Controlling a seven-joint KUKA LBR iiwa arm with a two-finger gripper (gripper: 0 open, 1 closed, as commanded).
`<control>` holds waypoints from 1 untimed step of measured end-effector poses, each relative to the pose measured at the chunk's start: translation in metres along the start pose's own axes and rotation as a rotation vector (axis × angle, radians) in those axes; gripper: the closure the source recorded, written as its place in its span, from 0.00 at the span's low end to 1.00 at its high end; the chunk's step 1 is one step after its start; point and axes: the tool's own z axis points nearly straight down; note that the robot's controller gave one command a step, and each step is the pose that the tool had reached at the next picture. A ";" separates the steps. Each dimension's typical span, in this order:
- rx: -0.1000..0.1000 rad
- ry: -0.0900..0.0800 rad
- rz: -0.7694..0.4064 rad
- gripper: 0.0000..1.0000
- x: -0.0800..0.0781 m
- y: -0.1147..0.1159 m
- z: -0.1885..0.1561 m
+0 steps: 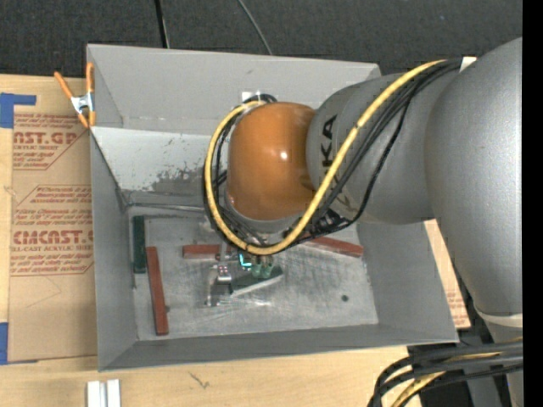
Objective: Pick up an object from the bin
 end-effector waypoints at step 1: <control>-0.001 -0.007 0.001 0.00 -0.002 -0.001 -0.004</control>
Offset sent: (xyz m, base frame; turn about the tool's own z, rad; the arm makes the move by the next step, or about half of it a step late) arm 0.0548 -0.0350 -0.0875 -0.1072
